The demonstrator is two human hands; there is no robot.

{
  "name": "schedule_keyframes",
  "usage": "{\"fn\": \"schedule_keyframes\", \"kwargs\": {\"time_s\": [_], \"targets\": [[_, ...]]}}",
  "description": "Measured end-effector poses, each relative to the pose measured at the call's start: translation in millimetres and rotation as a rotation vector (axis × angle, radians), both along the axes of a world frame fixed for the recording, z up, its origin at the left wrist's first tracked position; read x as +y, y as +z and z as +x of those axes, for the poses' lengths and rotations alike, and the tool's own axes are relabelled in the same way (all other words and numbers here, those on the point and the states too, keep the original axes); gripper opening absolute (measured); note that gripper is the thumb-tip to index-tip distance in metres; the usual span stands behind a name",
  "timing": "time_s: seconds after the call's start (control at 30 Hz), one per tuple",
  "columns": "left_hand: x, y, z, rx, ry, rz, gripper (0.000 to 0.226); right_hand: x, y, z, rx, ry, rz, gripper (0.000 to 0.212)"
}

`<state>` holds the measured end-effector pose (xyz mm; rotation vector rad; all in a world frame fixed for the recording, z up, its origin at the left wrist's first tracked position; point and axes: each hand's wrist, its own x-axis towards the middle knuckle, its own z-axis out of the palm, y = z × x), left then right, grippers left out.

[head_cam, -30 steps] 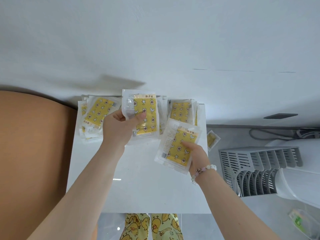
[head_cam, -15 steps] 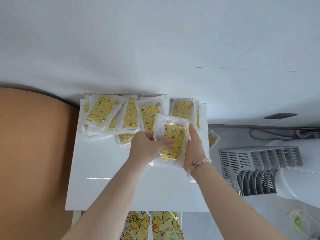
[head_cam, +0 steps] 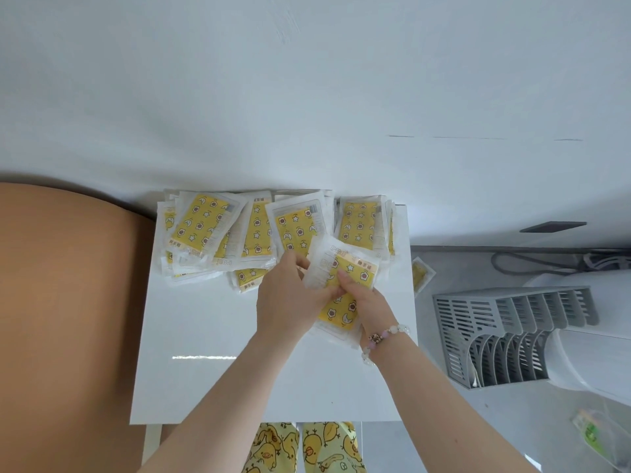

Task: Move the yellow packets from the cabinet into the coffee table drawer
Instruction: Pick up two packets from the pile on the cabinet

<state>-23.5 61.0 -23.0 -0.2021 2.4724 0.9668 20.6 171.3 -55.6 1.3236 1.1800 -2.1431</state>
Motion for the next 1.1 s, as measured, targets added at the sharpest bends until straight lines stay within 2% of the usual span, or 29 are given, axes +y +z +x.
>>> {"fn": "schedule_keyframes", "kwargs": {"time_s": [0.1,0.2,0.27,0.33,0.4,0.47,0.73,0.97,1.03,1.1], "targets": [[-2,-4,0,-0.036,0.003,0.082,0.067,0,-1,1,-0.019,-0.021,-0.023,0.033],[-8,-5,-1,-0.178,0.126,0.226,0.079,2,-2,0,-0.036,-0.041,-0.016,0.039],[-12,-4,-3,-0.277,0.223,0.325,0.076,3,-2,-1,-0.032,-0.042,-0.020,0.040],[-17,-3,-6,-0.297,0.306,0.362,0.063,3,-2,0,-0.027,-0.037,-0.033,0.041],[-21,-7,-12,-0.166,0.312,0.244,0.051,4,-1,1,-0.026,-0.042,-0.044,0.041],[-22,-14,-22,-0.028,0.249,0.061,0.049,7,-1,1,-0.029,-0.046,-0.033,0.042],[14,-25,-64,0.059,0.022,-0.419,0.085,25,-2,18,-0.062,-0.085,-0.004,0.033],[18,-32,-66,0.094,0.056,-0.453,0.086,36,-6,28,-0.077,-0.125,0.017,0.031],[16,-32,-66,0.116,0.097,-0.376,0.083,35,-5,27,-0.079,-0.130,0.021,0.029],[14,-32,-67,0.102,0.132,-0.266,0.067,35,-2,25,-0.082,-0.130,0.022,0.026]]}}
